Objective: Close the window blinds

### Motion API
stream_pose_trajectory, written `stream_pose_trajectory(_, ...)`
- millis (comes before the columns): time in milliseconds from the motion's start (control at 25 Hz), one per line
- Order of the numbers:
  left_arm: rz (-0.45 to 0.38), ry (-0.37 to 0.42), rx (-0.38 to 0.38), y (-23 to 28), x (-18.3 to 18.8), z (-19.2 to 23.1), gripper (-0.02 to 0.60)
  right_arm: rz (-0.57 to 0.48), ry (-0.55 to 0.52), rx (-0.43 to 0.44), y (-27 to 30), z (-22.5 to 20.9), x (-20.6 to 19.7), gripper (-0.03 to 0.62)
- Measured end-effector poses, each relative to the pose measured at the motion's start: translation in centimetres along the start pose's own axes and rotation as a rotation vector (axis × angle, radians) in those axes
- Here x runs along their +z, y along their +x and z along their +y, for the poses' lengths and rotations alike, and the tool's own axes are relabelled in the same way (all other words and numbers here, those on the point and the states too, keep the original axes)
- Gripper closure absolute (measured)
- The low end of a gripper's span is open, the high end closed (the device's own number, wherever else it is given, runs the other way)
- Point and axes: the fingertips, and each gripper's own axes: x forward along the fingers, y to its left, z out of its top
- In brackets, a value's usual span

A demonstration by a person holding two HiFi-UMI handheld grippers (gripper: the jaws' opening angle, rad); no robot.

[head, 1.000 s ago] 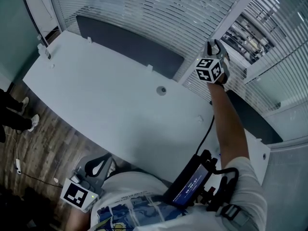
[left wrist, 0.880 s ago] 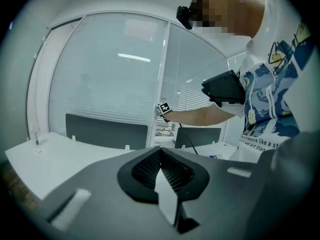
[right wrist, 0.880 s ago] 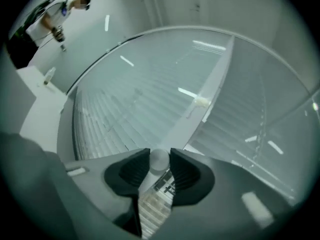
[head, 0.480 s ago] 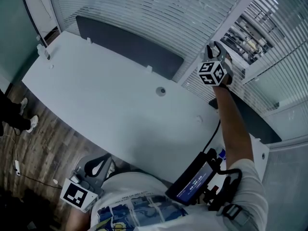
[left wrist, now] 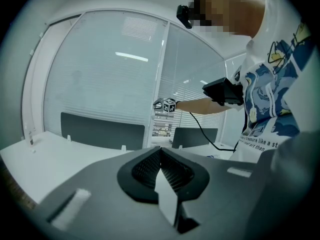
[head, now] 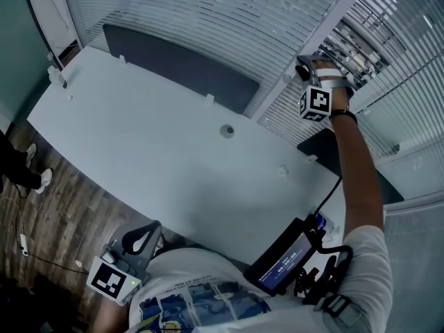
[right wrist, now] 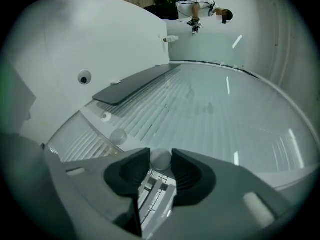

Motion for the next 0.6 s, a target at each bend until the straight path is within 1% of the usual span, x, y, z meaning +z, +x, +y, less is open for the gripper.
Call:
stream_pose_trajectory(80,0.000,0.000,0.005,-0.1,0.0,0.1,0.575,0.008,0.019,-0.017,-0.1,-0.4,-0.1,0.470)
stream_pose_trajectory(160,0.001,0.001,0.008,-0.1,0.0,0.1,0.575,0.008,0.102,-0.056,-0.2,-0.5,-0.2,0.470)
stream_pose_trajectory(240,0.006,-0.001,0.010,-0.2,0.0,0.0,0.575,0.012,0.239,-0.109,-0.4,-0.9,-0.3,0.470)
stream_pose_trajectory(360,0.011,-0.001,0.009,-0.3,0.1,-0.1,0.575,0.045,0.453,-0.200,-0.7,-1.6,-0.5,0.470)
stream_pose_trajectory(600,0.020,0.005,0.009,0.2,0.3,0.1,0.575,0.124,0.971,-0.382,-0.6,-2.4,-1.2,0.470)
